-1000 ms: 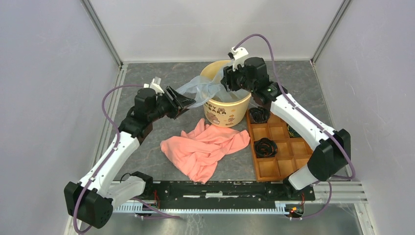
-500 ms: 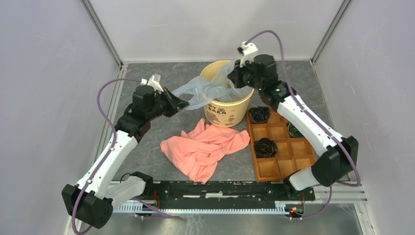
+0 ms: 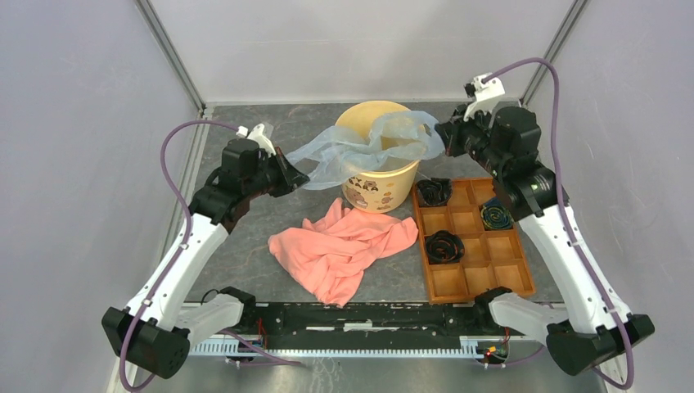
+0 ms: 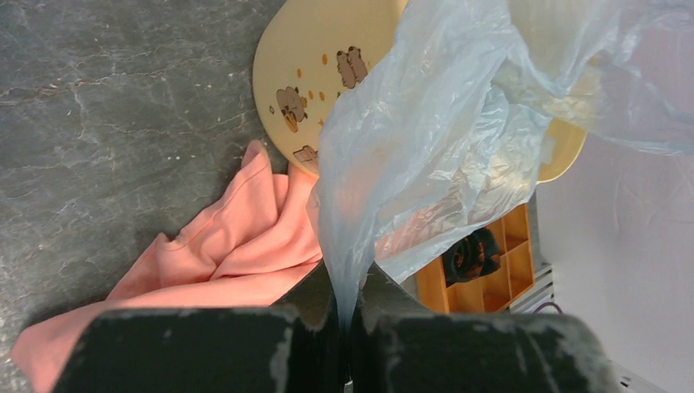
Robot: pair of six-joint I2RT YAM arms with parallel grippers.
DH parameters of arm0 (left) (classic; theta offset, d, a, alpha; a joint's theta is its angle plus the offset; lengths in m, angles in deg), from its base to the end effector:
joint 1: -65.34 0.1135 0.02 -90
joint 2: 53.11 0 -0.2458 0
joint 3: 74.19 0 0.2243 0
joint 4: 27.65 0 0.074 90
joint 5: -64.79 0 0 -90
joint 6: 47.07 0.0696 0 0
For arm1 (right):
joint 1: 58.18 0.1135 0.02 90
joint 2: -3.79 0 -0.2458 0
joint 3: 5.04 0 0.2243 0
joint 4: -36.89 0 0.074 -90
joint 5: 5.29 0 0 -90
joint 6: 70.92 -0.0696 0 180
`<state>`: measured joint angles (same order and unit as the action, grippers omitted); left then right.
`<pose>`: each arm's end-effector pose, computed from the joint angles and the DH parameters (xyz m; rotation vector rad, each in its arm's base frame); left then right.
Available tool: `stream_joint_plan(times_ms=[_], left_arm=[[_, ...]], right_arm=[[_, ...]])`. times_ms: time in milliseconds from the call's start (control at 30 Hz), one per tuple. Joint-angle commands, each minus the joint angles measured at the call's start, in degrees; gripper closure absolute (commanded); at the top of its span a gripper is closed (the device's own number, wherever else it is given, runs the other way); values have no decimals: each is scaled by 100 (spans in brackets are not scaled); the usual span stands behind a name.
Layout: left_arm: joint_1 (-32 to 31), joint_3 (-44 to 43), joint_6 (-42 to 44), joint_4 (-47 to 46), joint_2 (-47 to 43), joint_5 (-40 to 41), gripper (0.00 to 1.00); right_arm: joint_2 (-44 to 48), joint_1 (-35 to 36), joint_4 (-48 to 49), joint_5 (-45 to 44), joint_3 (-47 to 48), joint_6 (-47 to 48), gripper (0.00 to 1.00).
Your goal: Put the trash bags into the trash bin
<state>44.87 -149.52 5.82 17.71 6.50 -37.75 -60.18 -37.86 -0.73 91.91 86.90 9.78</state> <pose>0.2148 -0.0963 0.3161 -0.1777 2.1786 -0.8210 0.2326 0.0954 0.4156 -0.2621 1.7433 0.4870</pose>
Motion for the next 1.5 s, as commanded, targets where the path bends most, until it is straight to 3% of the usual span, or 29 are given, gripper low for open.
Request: stream_joint_plan(times_ms=[0, 467, 733, 800, 933, 1033, 1200, 1367, 1467], left_arm=[[30, -326, 548, 225, 18, 60, 98], [61, -731, 1503, 977, 261, 1035, 98], [92, -686, 1706, 1018, 375, 1156, 98], [108, -660, 1732, 1002, 388, 1181, 98], [114, -633, 1675, 905, 494, 791, 98], [120, -564, 1513, 705, 472, 81, 98], [113, -408, 1259, 401, 315, -823, 98], [113, -365, 1207, 399, 182, -819, 98], [113, -371, 1190, 399, 108, -794, 98]], right_arm=[[273, -11, -715, -1359, -174, 604, 100], [-209, -80, -534, -3817, -347, 1473, 100], [-634, -205, -560, -4309, -202, 1593, 98], [-772, -199, -635, -4077, -108, 1551, 95], [-958, -206, -810, -3171, 11, 1355, 78], [-975, -199, -1324, -2423, 305, 1159, 57], [-540, -195, -1995, -2021, 485, 939, 32], [-62, -195, -2400, -1831, 560, 260, 20], [339, -196, -1930, -1013, 108, -657, 18]])
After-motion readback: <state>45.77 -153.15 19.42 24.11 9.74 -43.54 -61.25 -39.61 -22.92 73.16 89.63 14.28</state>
